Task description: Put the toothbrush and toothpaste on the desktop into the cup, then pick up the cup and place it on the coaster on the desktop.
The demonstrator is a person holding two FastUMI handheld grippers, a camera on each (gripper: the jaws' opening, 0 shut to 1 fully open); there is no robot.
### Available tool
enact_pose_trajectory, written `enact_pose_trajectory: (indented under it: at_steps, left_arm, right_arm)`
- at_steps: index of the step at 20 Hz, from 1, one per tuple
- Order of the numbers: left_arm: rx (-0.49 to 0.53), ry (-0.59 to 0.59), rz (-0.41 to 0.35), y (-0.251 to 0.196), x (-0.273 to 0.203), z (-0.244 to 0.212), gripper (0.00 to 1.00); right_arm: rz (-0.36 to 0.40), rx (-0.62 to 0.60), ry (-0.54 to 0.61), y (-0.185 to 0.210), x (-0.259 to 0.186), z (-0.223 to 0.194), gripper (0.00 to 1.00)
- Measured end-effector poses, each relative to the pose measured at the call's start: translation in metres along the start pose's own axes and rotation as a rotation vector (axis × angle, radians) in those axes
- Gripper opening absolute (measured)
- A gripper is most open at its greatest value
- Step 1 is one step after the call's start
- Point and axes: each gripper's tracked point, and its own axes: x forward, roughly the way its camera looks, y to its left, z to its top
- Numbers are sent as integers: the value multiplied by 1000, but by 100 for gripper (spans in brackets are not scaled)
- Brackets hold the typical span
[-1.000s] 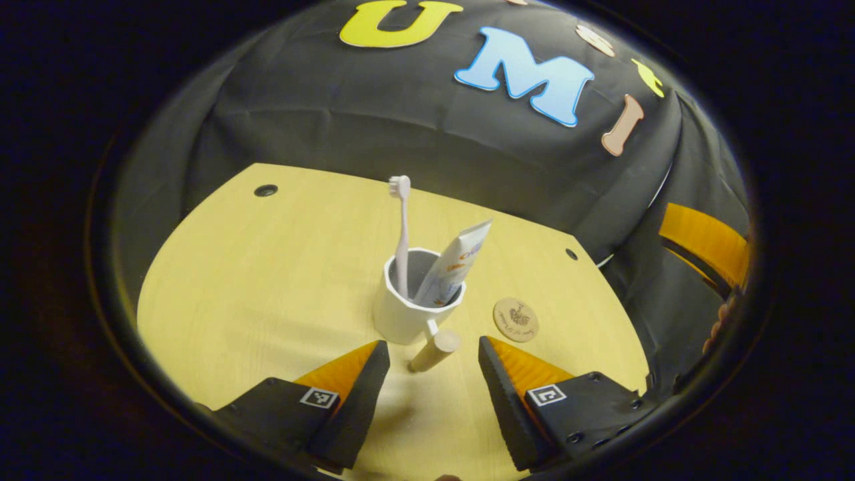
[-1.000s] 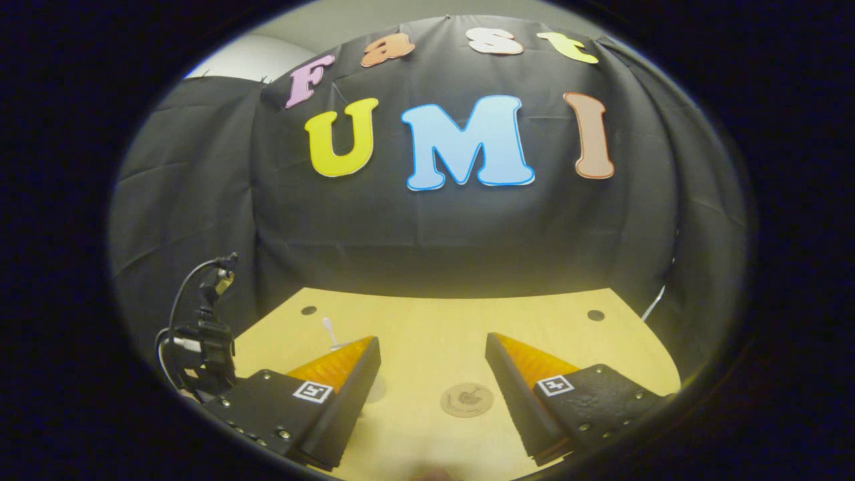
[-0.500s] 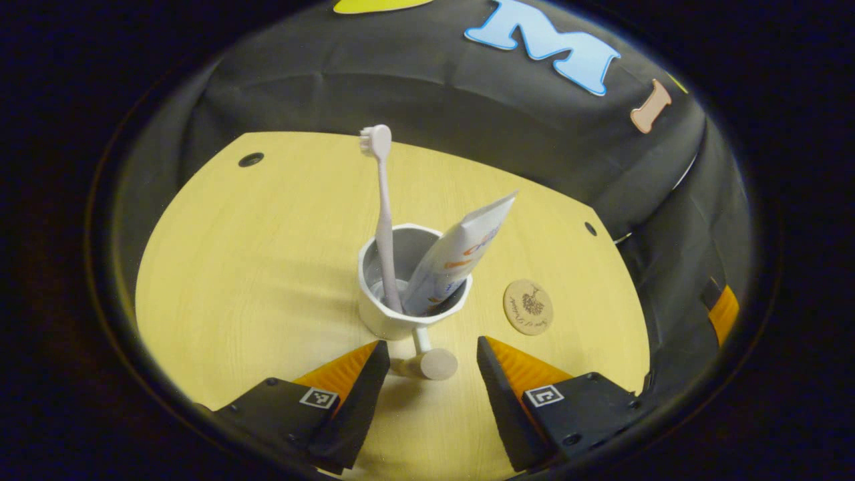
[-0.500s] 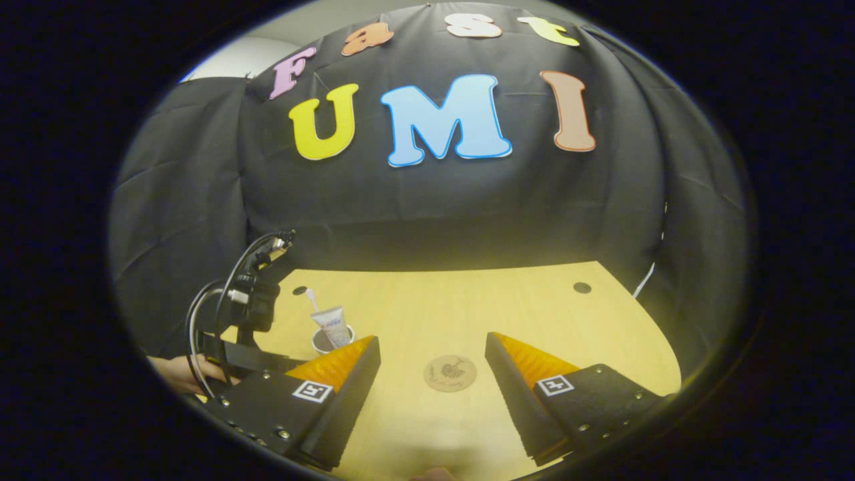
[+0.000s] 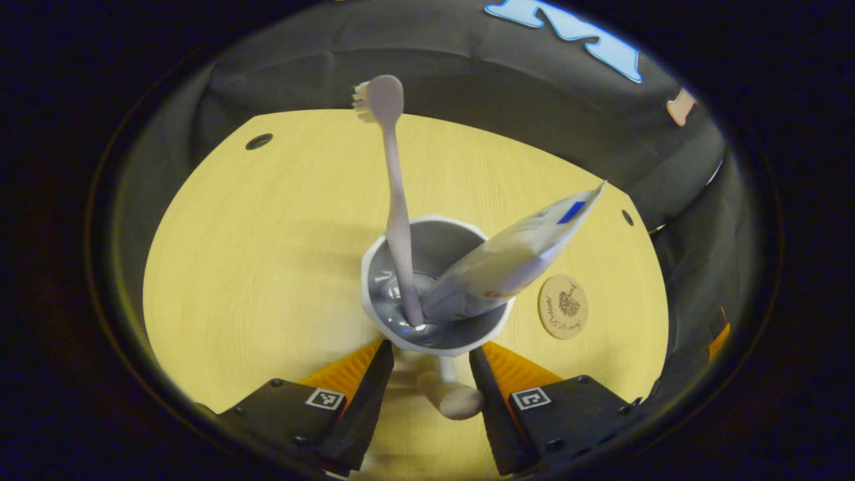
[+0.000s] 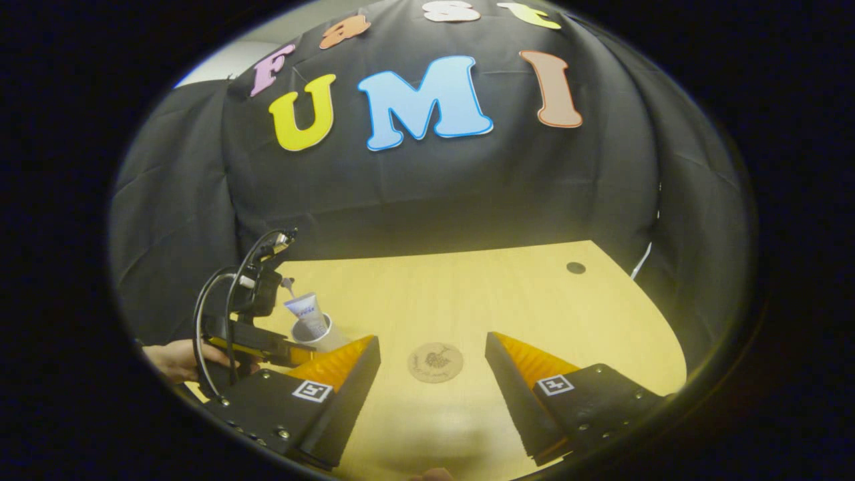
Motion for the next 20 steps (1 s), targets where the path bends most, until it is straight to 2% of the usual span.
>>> enact_pose_trajectory:
  at_steps: [1, 2, 3, 4, 7, 8, 10, 11, 13, 14, 15, 16, 20]
  left_arm:
    - [2, 5, 12, 2, 1, 0, 77]
    - [4, 8, 16, 4, 2, 0, 70]
    - [5, 6, 19, 5, 1, 1, 72]
    - [6, 6, 18, 5, 1, 1, 77]
    - [7, 34, 36, 1, 4, -9, 43]
    - [23, 26, 59, 3, 5, -9, 49]
    - [104, 6, 108, 7, 7, -10, 49]
    - [143, 7, 122, 10, 9, -13, 35]
    - [197, -22, 125, 8, 8, -8, 35]
    - [222, -32, 121, 6, 7, -11, 39]
    - [236, -44, 119, 5, 8, -11, 39]
    - [237, -55, 109, 2, 8, -12, 33]
    - [207, -70, 65, -7, 4, -13, 33]
  right_arm:
    - [0, 1, 3, 0, -1, -2, 95]
    - [2, 3, 7, -1, 0, -3, 95]
    - [5, 4, 9, -1, 1, -3, 95]
    - [8, 4, 12, -2, 1, -4, 95]
    - [12, 0, 19, -1, 2, -6, 95]
    - [14, 1, 20, -2, 1, -6, 95]
    - [16, 3, 24, -2, 1, -7, 95]
    - [15, 6, 26, -3, 0, -8, 95]
    - [11, 16, 27, -5, 0, -10, 95]
    - [9, 23, 28, -7, -1, -11, 95]
    - [6, 29, 29, -9, -2, -13, 95]
    - [3, 34, 29, -12, -5, -15, 95]
    - [-14, 42, 25, -20, -17, -21, 95]
